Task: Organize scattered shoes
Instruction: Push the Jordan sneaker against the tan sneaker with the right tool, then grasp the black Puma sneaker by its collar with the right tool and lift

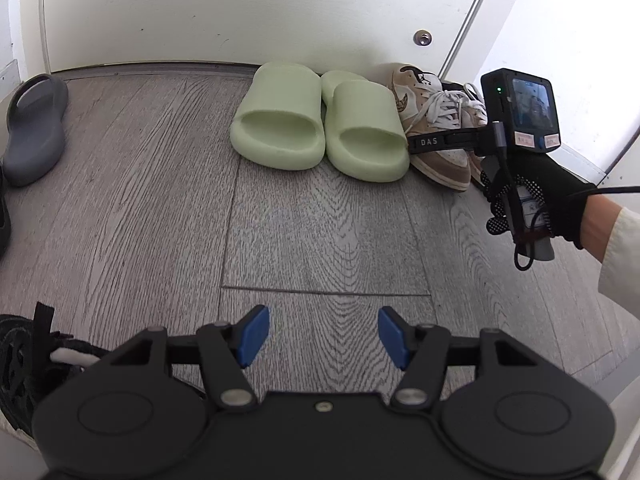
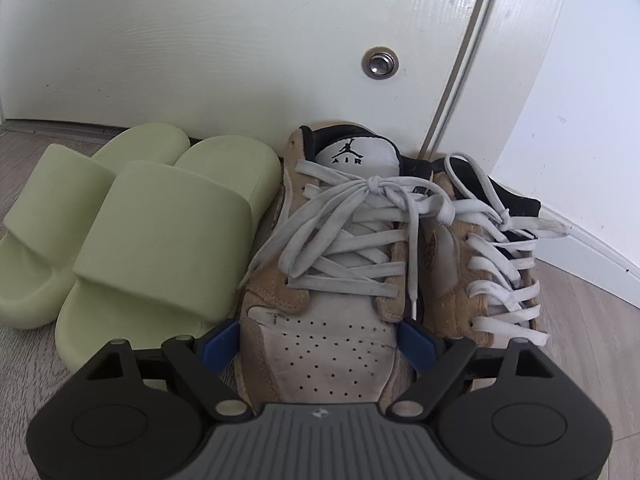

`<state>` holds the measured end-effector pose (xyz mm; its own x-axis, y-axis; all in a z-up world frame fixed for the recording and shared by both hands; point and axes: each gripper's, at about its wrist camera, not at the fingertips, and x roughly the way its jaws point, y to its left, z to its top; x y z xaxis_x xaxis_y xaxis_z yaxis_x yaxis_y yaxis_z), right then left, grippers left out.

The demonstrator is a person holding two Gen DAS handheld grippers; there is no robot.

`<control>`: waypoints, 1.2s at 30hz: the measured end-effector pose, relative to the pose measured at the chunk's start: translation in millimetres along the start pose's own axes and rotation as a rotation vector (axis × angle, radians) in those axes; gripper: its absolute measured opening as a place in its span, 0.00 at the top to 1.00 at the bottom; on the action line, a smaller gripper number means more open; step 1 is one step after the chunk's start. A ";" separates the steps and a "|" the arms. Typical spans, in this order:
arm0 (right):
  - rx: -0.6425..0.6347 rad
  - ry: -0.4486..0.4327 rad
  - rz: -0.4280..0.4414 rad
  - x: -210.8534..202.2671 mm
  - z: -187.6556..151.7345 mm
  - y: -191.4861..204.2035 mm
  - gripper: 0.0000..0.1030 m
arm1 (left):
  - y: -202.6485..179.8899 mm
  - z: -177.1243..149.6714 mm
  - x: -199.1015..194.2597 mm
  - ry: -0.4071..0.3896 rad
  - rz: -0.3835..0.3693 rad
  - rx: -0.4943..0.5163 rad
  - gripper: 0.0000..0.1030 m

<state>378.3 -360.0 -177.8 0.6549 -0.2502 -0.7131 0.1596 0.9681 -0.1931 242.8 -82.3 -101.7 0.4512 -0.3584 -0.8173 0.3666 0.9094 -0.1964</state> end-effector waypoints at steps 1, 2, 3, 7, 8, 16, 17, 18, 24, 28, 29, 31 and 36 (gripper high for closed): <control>-0.002 -0.002 -0.002 0.3 -0.4 0.4 0.16 | 0.4 0.0 -0.3 -0.001 0.004 -0.001 0.41; -0.001 -0.003 0.001 -0.1 -1.1 0.0 0.15 | 0.8 -0.1 -1.1 -0.003 0.006 -0.004 0.41; 0.001 -0.004 0.003 -0.5 -1.7 -0.4 0.15 | 1.0 -0.5 -2.5 -0.005 0.007 -0.008 0.41; 0.076 -0.012 0.026 -12.7 -2.5 -10.7 0.07 | 4.9 1.6 -9.2 -0.033 0.021 -0.032 0.41; 0.106 -0.018 0.038 -19.3 -2.9 -15.2 0.06 | 6.6 2.6 -11.1 -0.041 0.024 -0.041 0.41; 0.127 -0.042 0.111 -100.2 -31.9 -21.1 0.04 | 34.3 18.2 -49.8 -0.135 0.075 -0.121 0.41; 0.131 -0.041 0.137 -110.6 -35.8 -17.4 0.04 | 40.9 20.1 -58.1 -0.153 0.094 -0.133 0.41; 0.134 -0.040 0.166 -121.2 -39.9 -13.4 0.04 | 49.2 19.9 -66.3 -0.168 0.114 -0.150 0.41; 0.112 -0.047 0.435 -179.7 -53.5 35.5 0.04 | 103.8 -1.1 -93.7 -0.188 0.307 -0.202 0.41; 0.006 -0.060 0.575 -215.5 -58.5 89.0 0.04 | 136.7 -15.3 -99.9 -0.160 0.362 -0.308 0.41; -0.032 -0.059 0.612 -222.8 -60.6 103.5 0.04 | 142.2 -15.1 -100.9 -0.163 0.347 -0.336 0.41; -0.136 -0.061 0.662 -231.6 -67.8 131.5 0.05 | 145.1 -14.6 -101.6 -0.172 0.340 -0.350 0.41; -0.184 0.014 0.719 -238.1 -89.0 170.1 0.24 | 138.5 -13.8 -97.1 -0.169 0.359 -0.315 0.41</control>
<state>183.8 -136.9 -100.8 0.5414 0.4438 -0.7141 -0.4323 0.8754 0.2163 238.5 81.3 -57.0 0.6391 -0.0167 -0.7689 -0.0875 0.9917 -0.0942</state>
